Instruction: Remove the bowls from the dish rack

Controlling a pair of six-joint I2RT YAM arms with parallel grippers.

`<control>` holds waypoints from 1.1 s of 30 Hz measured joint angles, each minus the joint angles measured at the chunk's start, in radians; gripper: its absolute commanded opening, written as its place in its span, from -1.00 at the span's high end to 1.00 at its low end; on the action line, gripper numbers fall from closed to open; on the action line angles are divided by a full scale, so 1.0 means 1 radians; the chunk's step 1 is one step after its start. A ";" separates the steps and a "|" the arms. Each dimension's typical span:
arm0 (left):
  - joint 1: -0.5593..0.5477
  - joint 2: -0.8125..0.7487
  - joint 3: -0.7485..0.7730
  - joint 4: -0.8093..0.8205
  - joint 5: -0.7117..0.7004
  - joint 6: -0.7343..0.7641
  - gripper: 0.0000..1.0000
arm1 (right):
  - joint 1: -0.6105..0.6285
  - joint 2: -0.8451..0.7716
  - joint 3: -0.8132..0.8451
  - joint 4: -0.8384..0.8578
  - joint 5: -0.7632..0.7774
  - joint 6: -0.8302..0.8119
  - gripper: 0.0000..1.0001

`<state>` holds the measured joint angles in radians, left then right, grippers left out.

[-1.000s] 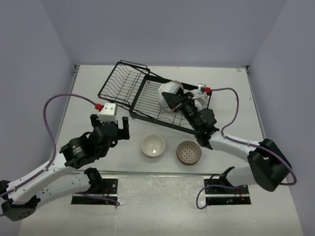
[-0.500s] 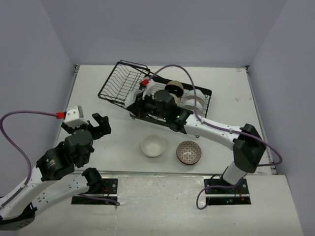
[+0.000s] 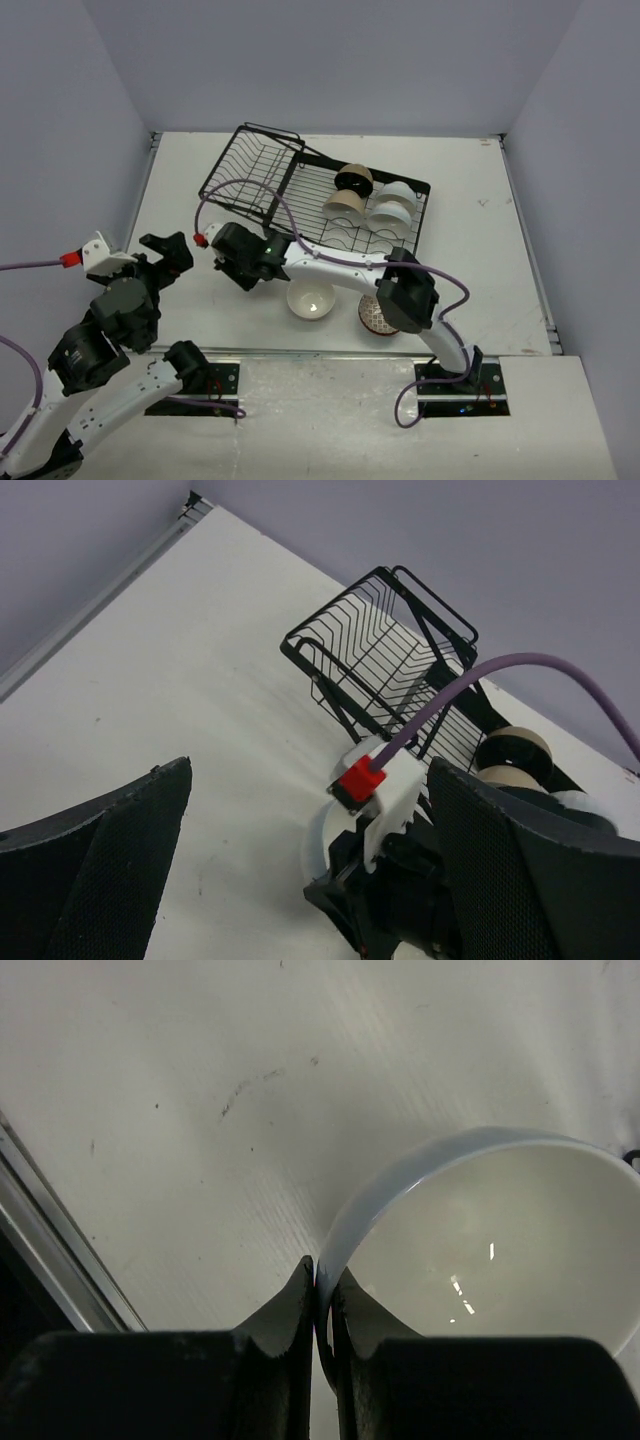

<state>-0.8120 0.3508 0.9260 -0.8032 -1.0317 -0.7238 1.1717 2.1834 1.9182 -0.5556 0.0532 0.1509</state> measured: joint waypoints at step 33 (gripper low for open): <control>0.118 0.083 -0.030 0.100 0.125 0.063 -1.00 | 0.092 -0.022 0.065 -0.225 0.122 -0.073 -0.49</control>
<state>-0.6937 0.4335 0.8963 -0.7029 -0.9066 -0.6605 1.2636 2.1616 1.9831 -0.7803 0.1753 0.0776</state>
